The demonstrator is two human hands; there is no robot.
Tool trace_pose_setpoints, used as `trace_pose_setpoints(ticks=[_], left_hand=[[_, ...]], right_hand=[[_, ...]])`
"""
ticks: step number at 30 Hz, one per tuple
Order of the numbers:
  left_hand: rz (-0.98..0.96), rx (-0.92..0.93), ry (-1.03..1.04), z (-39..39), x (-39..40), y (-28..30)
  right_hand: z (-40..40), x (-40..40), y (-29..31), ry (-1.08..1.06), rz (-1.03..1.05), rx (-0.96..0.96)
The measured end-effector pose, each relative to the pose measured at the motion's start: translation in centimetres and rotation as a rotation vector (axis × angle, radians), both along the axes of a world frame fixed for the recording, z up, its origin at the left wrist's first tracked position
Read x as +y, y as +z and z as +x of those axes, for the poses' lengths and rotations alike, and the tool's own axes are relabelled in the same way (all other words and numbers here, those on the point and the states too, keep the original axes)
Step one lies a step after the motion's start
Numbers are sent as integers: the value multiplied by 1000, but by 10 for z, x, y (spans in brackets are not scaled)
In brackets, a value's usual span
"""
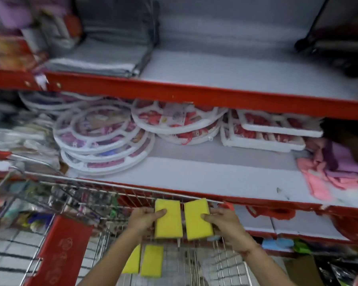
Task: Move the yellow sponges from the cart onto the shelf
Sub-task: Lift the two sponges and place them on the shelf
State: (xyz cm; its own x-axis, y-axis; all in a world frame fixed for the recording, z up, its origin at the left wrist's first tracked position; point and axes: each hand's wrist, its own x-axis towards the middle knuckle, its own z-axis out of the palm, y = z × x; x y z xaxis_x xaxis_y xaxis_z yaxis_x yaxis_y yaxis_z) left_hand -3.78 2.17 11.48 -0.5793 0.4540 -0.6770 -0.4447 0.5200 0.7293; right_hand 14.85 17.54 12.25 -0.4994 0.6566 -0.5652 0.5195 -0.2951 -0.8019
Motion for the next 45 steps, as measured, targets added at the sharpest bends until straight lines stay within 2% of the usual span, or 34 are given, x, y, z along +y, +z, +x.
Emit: trace_pose_setpoints(ticks=[6, 12, 18, 22, 26, 32, 37, 40, 43, 45], left_hand=[[206, 96, -46, -17, 19, 104], [370, 193, -116, -29, 52, 202], [541, 307, -107, -45, 96, 292], [559, 363, -57, -67, 134, 329], [493, 365, -47, -86, 175, 338], [370, 335, -74, -102, 217, 313], [323, 357, -83, -104, 228, 296], [324, 383, -93, -102, 228, 295], [301, 442, -110, -102, 225, 297], [255, 522, -130, -100, 219, 298]], right_hand=[[0, 24, 100, -10, 7, 203], [-9, 60, 197, 12, 106, 383], [-29, 102, 285, 9, 211, 477], [-49, 135, 317, -34, 235, 522], [-76, 173, 321, -77, 242, 460], [-108, 218, 295, -113, 275, 270], [-114, 231, 279, -130, 270, 200], [-117, 231, 277, -167, 365, 155], [-113, 220, 284, -147, 604, -27], [-110, 209, 290, -149, 713, -62]])
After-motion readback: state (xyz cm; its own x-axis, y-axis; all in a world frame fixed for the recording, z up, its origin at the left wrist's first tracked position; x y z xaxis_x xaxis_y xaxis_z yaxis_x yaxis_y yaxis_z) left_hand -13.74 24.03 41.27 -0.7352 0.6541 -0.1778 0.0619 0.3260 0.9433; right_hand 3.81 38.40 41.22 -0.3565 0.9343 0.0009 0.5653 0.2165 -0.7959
